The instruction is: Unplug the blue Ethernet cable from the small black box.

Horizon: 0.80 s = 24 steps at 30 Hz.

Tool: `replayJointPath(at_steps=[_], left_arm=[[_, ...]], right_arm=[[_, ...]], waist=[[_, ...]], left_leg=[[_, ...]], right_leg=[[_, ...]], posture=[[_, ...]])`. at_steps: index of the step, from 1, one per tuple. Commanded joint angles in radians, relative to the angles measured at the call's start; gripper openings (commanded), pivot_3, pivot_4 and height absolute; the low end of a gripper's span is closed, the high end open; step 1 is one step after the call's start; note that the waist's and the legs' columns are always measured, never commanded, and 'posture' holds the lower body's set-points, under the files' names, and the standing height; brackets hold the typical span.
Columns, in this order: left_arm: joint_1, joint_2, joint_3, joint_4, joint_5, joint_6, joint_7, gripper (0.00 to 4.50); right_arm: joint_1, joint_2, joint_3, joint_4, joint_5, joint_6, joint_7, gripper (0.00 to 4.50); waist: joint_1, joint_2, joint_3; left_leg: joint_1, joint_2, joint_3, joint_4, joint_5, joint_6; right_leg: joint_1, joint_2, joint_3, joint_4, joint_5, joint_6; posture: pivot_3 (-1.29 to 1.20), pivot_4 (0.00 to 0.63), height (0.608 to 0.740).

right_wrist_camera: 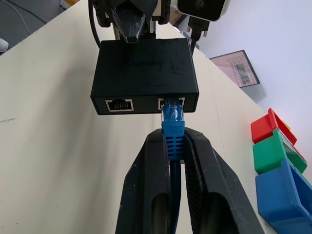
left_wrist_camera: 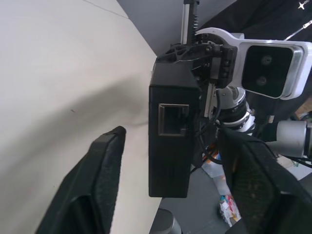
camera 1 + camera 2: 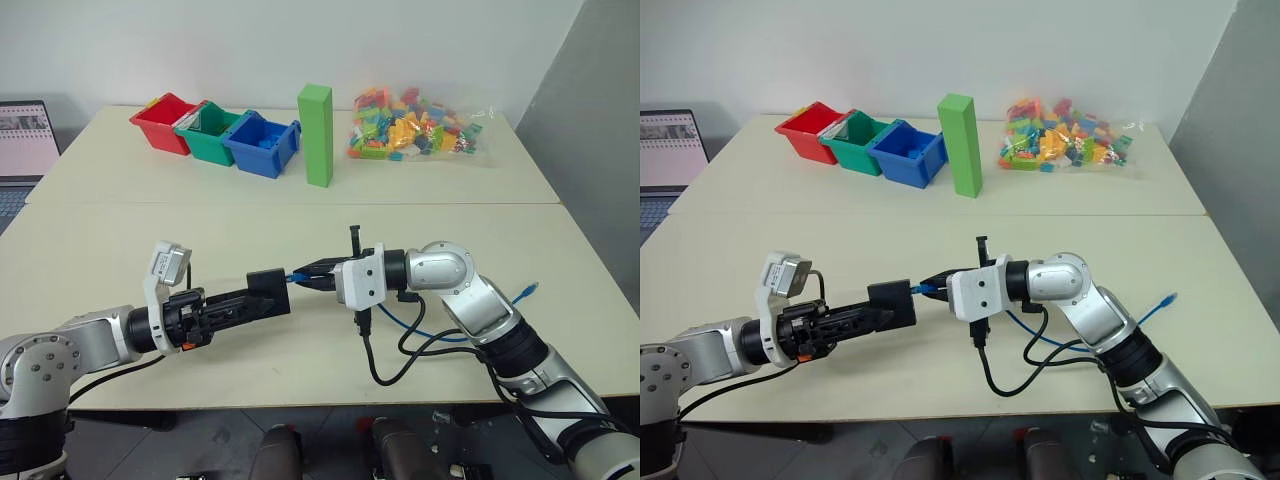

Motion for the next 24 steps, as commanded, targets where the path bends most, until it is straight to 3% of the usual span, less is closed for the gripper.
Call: replayJointPath(at_steps=[1, 8, 14, 16, 17, 21, 24], left_arm=[[-0.016, -0.001, 0.011, -0.008, -0.023, -0.003, 0.005, 2.27], [-0.019, -0.019, -0.004, -0.018, -0.020, -0.006, 0.018, 0.85], [-0.014, -0.014, -0.009, -0.022, -0.017, -0.006, 0.006, 0.80], [-0.012, -0.011, -0.013, -0.025, -0.015, -0.007, -0.001, 0.80], [-0.012, -0.010, -0.014, -0.026, -0.015, -0.007, -0.004, 0.80], [-0.010, 0.001, -0.025, -0.032, 0.000, -0.014, -0.028, 0.80], [0.000, 0.017, -0.050, -0.055, 0.045, -0.053, -0.083, 0.80]], right_arm=[[-0.024, -0.005, -0.028, -0.046, 0.010, -0.020, 0.008, 0.13], [-0.013, -0.010, -0.020, -0.078, 0.013, -0.034, 0.016, 0.13], [0.011, -0.024, -0.013, -0.116, 0.031, -0.060, 0.039, 0.13], [0.015, -0.031, -0.015, -0.121, 0.032, -0.058, 0.045, 0.83], [0.016, -0.034, -0.015, -0.124, 0.036, -0.053, 0.050, 0.88], [0.014, -0.057, -0.025, -0.153, 0.065, -0.013, 0.087, 1.83], [0.040, -0.116, -0.060, -0.255, 0.214, 0.206, 0.162, 2.50]], waist=[[0.000, 0.000, 0.000], [0.000, 0.000, 0.000], [0.001, 0.000, 0.000], [0.001, 0.000, 0.000], [0.001, 0.000, 0.000], [0.001, 0.000, 0.000], [0.003, 0.000, 0.000]], left_leg=[[0.000, 0.000, 0.000, 0.000, 0.000, 0.000], [0.000, 0.000, 0.000, 0.000, 0.000, 0.000], [0.000, 0.000, 0.000, 0.000, 0.000, 0.000], [0.000, 0.000, 0.000, 0.000, 0.000, 0.000], [0.000, 0.000, 0.000, 0.000, 0.000, 0.000], [0.000, 0.000, 0.000, 0.000, 0.000, 0.000], [0.000, 0.000, 0.000, 0.000, 0.000, 0.000]], right_leg=[[0.000, 0.000, 0.000, 0.000, 0.000, 0.000], [0.000, 0.000, 0.000, 0.000, 0.000, 0.000], [0.000, 0.000, 0.000, 0.000, 0.000, 0.000], [0.000, 0.000, 0.000, 0.000, 0.000, 0.000], [0.000, 0.000, 0.000, 0.000, 0.000, 0.000], [0.000, 0.000, 0.000, 0.000, 0.000, 0.000], [0.000, 0.000, 0.000, 0.000, 0.000, 0.000]], posture=[[0.00, 0.150, 0.740], [0.00, 0.150, 0.740], [0.00, 0.150, 0.740], [0.00, 0.150, 0.740], [0.00, 0.150, 0.740], [0.00, 0.150, 0.740], [0.00, 0.150, 0.740]])
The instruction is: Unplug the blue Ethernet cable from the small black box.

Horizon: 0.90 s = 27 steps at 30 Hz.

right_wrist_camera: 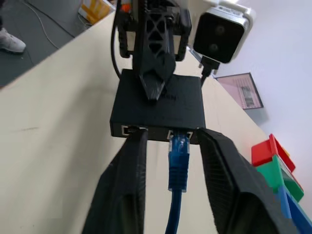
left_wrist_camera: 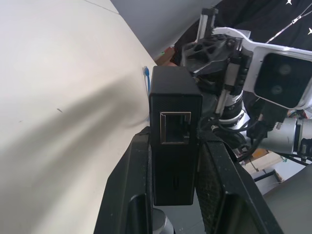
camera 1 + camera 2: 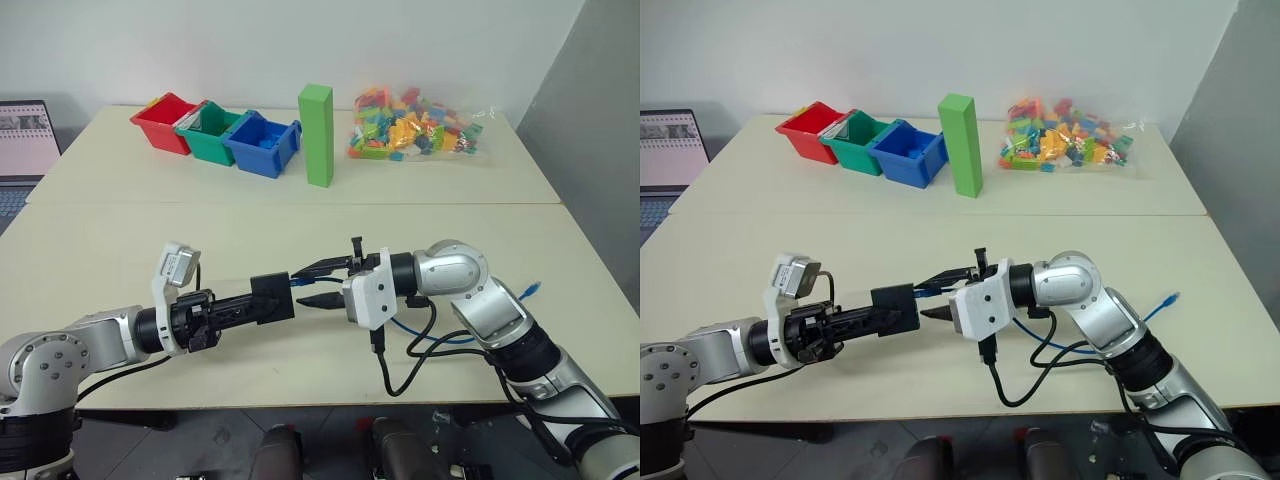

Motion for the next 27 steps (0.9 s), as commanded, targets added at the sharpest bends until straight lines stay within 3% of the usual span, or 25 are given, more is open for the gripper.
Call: replayJointPath(at_steps=[1, 2, 5, 11, 27], left_arm=[[0.009, 0.034, -0.024, -0.052, 0.051, -0.063, -0.082, 0.80], [0.011, 0.040, -0.036, -0.057, 0.068, -0.076, -0.100, 0.80], [0.025, 0.081, -0.093, -0.079, 0.148, -0.144, -0.194, 0.80], [0.017, 0.070, -0.117, -0.063, 0.198, -0.231, -0.284, 0.80], [0.042, 0.064, -0.116, -0.044, 0.235, -0.282, -0.324, 0.80]], right_arm=[[0.030, -0.063, -0.067, -0.152, 0.202, 0.269, 0.078, 2.69], [0.036, -0.060, -0.093, -0.179, 0.272, 0.374, 0.059, 2.93], [0.048, -0.054, -0.180, -0.203, 0.502, 0.693, 0.003, 2.95], [0.084, 0.015, -0.293, -0.122, 0.772, 1.089, -0.123, 2.95], [0.109, 0.164, -0.287, -0.122, 0.855, 1.198, -0.269, 2.95]], waist=[[0.002, 0.000, 0.000], [0.004, 0.000, 0.000], [0.007, 0.000, 0.000], [0.007, 0.000, 0.000], [-0.004, 0.001, 0.001]], left_leg=[[0.000, 0.000, 0.000, 0.000, 0.000, 0.000], [0.000, 0.000, 0.000, 0.000, 0.000, 0.000], [0.000, 0.000, 0.000, 0.000, 0.000, 0.000], [0.000, 0.001, 0.000, 0.000, 0.000, 0.000], [0.000, 0.001, 0.001, -0.001, 0.000, 0.000]], right_leg=[[0.000, 0.000, 0.000, 0.000, 0.000, 0.000], [0.000, 0.000, 0.000, 0.000, 0.000, 0.000], [0.000, 0.000, 0.000, 0.000, 0.000, 0.000], [0.000, 0.000, 0.000, 0.000, -0.001, -0.001], [-0.001, 0.001, 0.000, -0.001, -0.004, 0.004]], posture=[[0.00, 0.150, 0.740], [0.00, 0.150, 0.740], [0.00, 0.150, 0.740], [0.00, 0.150, 0.740], [0.00, 0.150, 0.740]])
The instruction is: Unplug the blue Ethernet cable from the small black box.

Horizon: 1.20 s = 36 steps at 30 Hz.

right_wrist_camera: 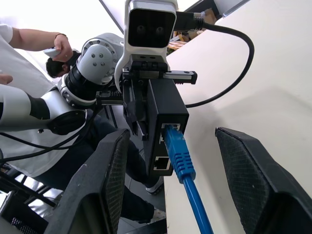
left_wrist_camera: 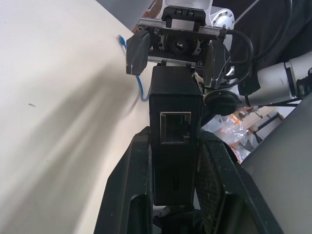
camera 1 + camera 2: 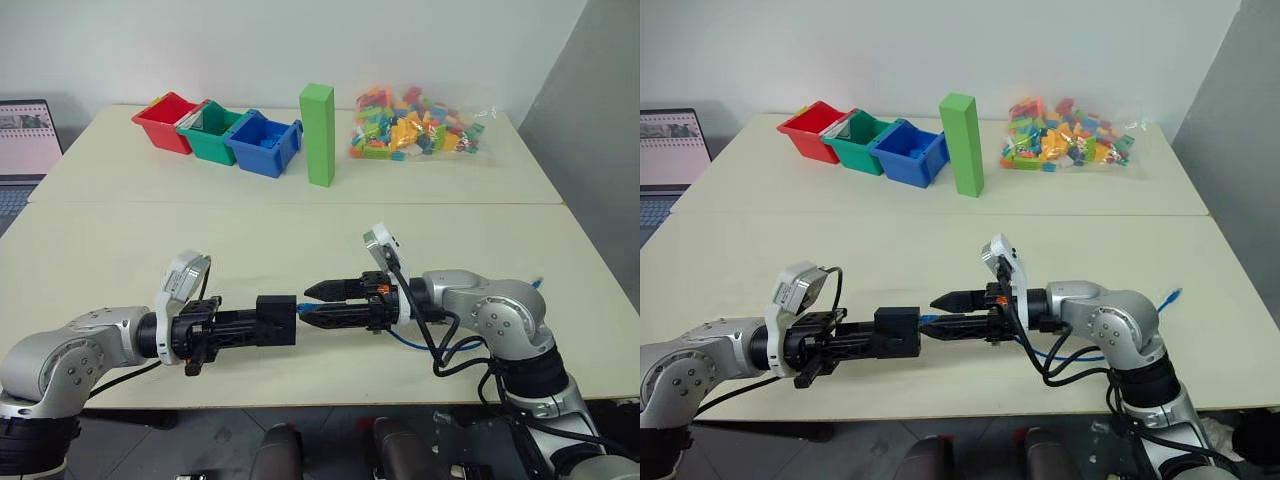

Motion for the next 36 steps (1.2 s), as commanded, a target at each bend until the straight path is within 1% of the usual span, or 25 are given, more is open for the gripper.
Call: replayJointPath(at_steps=[1, 12, 16, 18, 19, 20, 21, 23, 25, 28, 33, 36], left_arm=[[0.004, -0.007, 0.007, -0.005, 0.001, -0.022, -0.016, 0.80], [0.015, -0.010, 0.010, 0.000, 0.008, -0.036, -0.021, 0.80], [0.013, -0.012, 0.008, 0.006, 0.013, -0.040, -0.024, 0.80], [0.013, -0.014, 0.008, 0.006, 0.012, -0.040, -0.023, 0.80], [0.013, -0.015, 0.008, 0.006, 0.010, -0.038, -0.022, 0.80], [0.013, -0.016, 0.007, 0.006, 0.011, -0.039, -0.023, 0.80], [0.014, -0.017, 0.007, 0.005, 0.010, -0.038, -0.022, 0.80], [0.013, -0.019, 0.005, 0.004, 0.011, -0.038, -0.022, 0.80], [0.012, -0.021, 0.004, 0.003, 0.011, -0.036, -0.021, 0.80], [0.010, -0.022, -0.001, -0.001, 0.012, -0.034, -0.026, 0.80], [0.018, -0.014, -0.008, -0.009, 0.022, -0.037, -0.042, 0.80], [0.031, -0.006, -0.011, -0.012, 0.040, -0.049, -0.059, 0.80]], right_arm=[[-0.007, 0.019, -0.004, -0.013, 0.012, -0.010, -0.014, 2.95], [-0.007, -0.005, 0.034, -0.013, -0.017, -0.031, 0.002, 2.95], [-0.010, -0.005, 0.036, -0.008, -0.014, -0.029, 0.005, 2.23], [-0.012, -0.009, 0.040, -0.009, -0.018, -0.029, 0.010, 1.64], [-0.012, -0.011, 0.043, -0.011, -0.020, -0.030, 0.014, 1.47], [-0.013, -0.013, 0.045, -0.011, -0.023, -0.031, 0.016, 1.13], [-0.013, -0.016, 0.049, -0.014, -0.027, -0.034, 0.019, 1.06], [-0.014, -0.020, 0.055, -0.017, -0.034, -0.038, 0.026, 0.48], [-0.014, -0.022, 0.059, -0.018, -0.038, -0.040, 0.031, 0.06], [-0.016, -0.023, 0.064, -0.021, -0.042, -0.042, 0.037, 0.05], [-0.027, -0.016, 0.042, -0.003, -0.002, -0.002, 0.038, 0.05], [-0.031, -0.039, 0.036, 0.016, 0.009, 0.026, 0.055, 0.05]], waist=[[-0.001, 0.000, 0.000], [-0.001, 0.000, 0.000], [-0.001, 0.000, 0.000], [-0.001, 0.000, 0.000], [-0.001, 0.000, 0.000], [-0.001, 0.000, 0.000], [-0.001, 0.000, 0.000], [-0.001, 0.000, 0.000], [-0.001, 0.000, 0.000], [-0.001, 0.000, 0.000], [-0.001, 0.000, 0.000], [-0.002, 0.000, 0.000]], left_leg=[[0.000, 0.000, 0.000, 0.000, 0.000, 0.000], [0.000, 0.000, 0.000, 0.000, 0.000, 0.000], [0.000, 0.000, 0.000, 0.000, 0.000, 0.000], [0.000, 0.000, 0.000, 0.000, 0.000, 0.000], [0.000, 0.000, 0.000, 0.000, 0.000, 0.000], [0.000, 0.000, 0.000, 0.000, 0.000, 0.000], [0.000, 0.000, 0.000, 0.000, 0.000, 0.000], [0.000, 0.000, 0.000, 0.000, 0.000, 0.000], [0.000, 0.000, 0.000, -0.001, 0.000, 0.000], [0.000, 0.000, 0.000, -0.001, 0.000, 0.000], [0.000, 0.000, 0.000, -0.001, 0.000, 0.000], [0.000, 0.000, 0.000, -0.001, 0.000, 0.000]], right_leg=[[0.000, 0.000, 0.000, 0.000, 0.000, 0.000], [0.000, 0.000, 0.000, 0.000, 0.000, 0.000], [0.000, 0.000, 0.000, 0.000, 0.000, 0.000], [0.000, 0.000, 0.000, 0.000, 0.000, 0.000], [0.000, 0.000, 0.000, 0.000, 0.000, 0.000], [0.000, 0.000, 0.000, -0.001, 0.000, 0.000], [0.000, 0.000, 0.000, -0.001, 0.000, 0.000], [0.000, 0.000, 0.000, -0.001, 0.000, 0.000], [0.000, 0.000, 0.000, -0.001, 0.000, 0.000], [0.000, 0.000, 0.000, -0.001, 0.000, 0.000], [0.000, 0.000, 0.000, -0.001, 0.000, 0.000], [0.000, 0.000, 0.000, -0.001, 0.000, 0.000]], posture=[[0.00, 0.150, 0.740], [0.00, 0.150, 0.740], [0.00, 0.150, 0.740], [0.00, 0.150, 0.740], [0.00, 0.150, 0.740], [0.00, 0.150, 0.740], [0.00, 0.150, 0.740], [0.00, 0.150, 0.740], [0.00, 0.150, 0.740], [0.00, 0.150, 0.740], [0.00, 0.150, 0.740], [0.00, 0.150, 0.740]])
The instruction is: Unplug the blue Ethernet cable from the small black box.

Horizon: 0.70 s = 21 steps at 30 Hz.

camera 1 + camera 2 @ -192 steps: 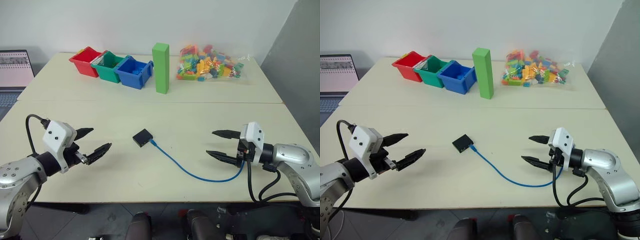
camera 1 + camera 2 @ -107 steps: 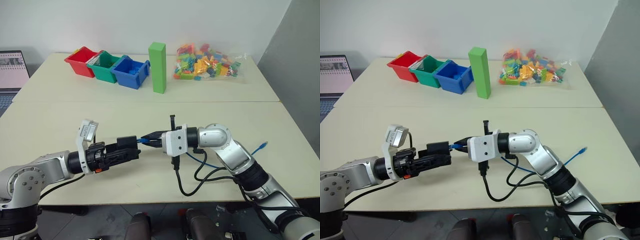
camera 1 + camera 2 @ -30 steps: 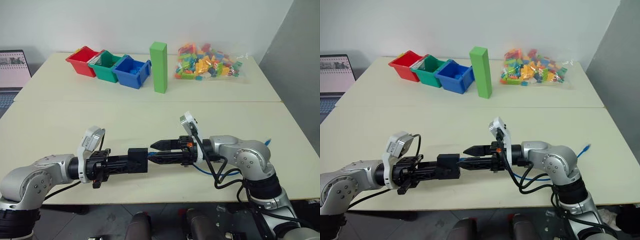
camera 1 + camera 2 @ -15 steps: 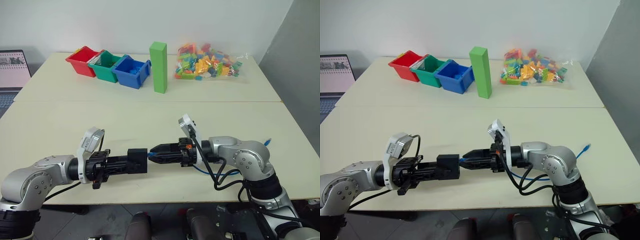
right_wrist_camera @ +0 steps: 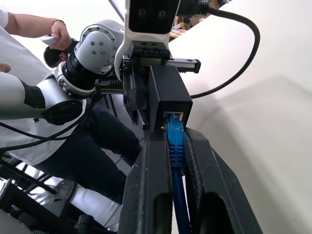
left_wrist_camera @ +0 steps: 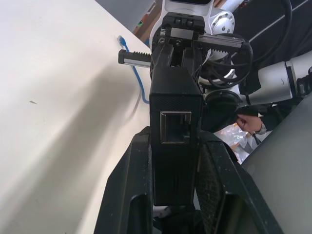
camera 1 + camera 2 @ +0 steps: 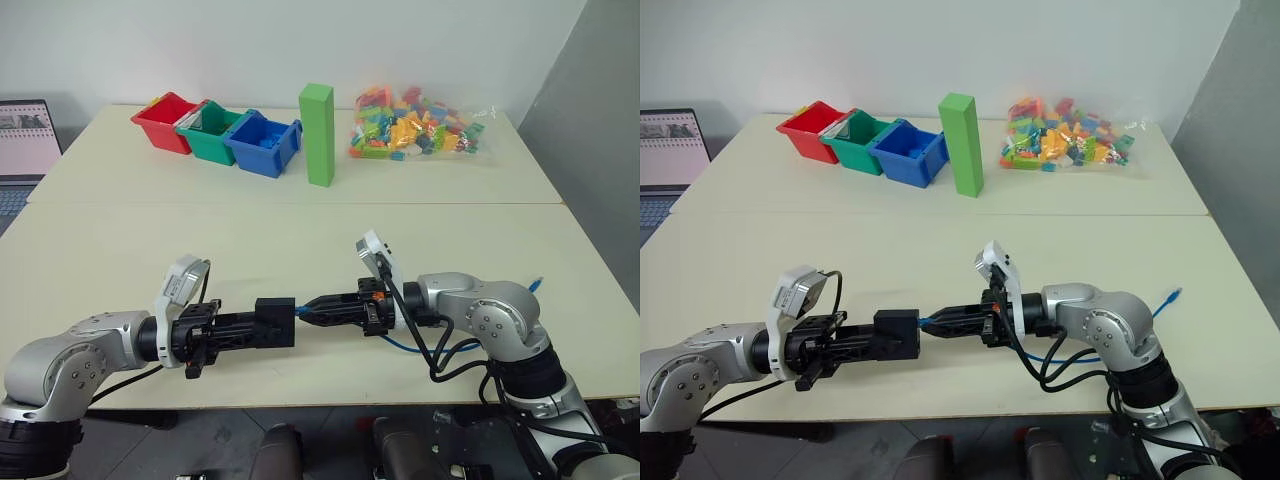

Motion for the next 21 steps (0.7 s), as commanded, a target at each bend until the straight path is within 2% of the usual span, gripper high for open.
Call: replayJointPath(at_steps=[1, 11, 13, 15, 21], left_arm=[[0.015, 0.015, -0.009, -0.021, 0.013, -0.026, -0.031, 0.80], [0.066, 0.012, 0.026, -0.003, 0.063, -0.089, -0.020, 0.80], [0.080, 0.004, 0.043, 0.001, 0.062, -0.088, 0.005, 0.80], [0.086, -0.008, 0.056, 0.002, 0.056, -0.087, 0.037, 0.80], [0.079, -0.055, 0.048, -0.007, 0.082, -0.096, 0.133, 0.80]], right_arm=[[-0.018, -0.025, -0.019, 0.002, 0.031, 0.030, 0.031, 0.05], [0.021, -0.160, -0.043, 0.044, -0.002, 0.011, 0.078, 0.05], [0.011, -0.159, -0.034, 0.088, -0.103, -0.109, 0.044, 0.05], [-0.029, -0.112, -0.038, 0.175, -0.211, -0.250, -0.022, 0.05], [-0.264, 0.031, 0.038, 0.683, -0.638, -0.737, -0.308, 0.05]], waist=[[0.000, 0.000, 0.000], [-0.002, 0.001, 0.001], [-0.002, 0.001, 0.001], [-0.004, 0.001, 0.001], [-0.013, 0.002, 0.001]], left_leg=[[0.000, 0.000, 0.000, 0.000, 0.000, 0.000], [0.000, 0.000, 0.000, -0.001, 0.000, 0.000], [0.000, 0.000, 0.000, -0.001, 0.000, 0.000], [0.000, 0.000, 0.000, -0.001, 0.000, 0.000], [0.000, 0.000, 0.001, -0.001, 0.000, 0.000]], right_leg=[[0.000, 0.000, 0.000, 0.000, 0.000, 0.000], [0.000, 0.000, 0.000, -0.001, 0.000, 0.000], [0.000, 0.000, 0.000, -0.001, 0.000, 0.000], [0.000, 0.000, 0.000, -0.001, 0.000, 0.000], [-0.001, 0.001, 0.001, -0.001, 0.000, 0.000]], posture=[[0.00, 0.150, 0.740], [0.00, 0.150, 0.740], [0.00, 0.150, 0.740], [0.00, 0.150, 0.740], [0.00, 0.150, 0.740]])
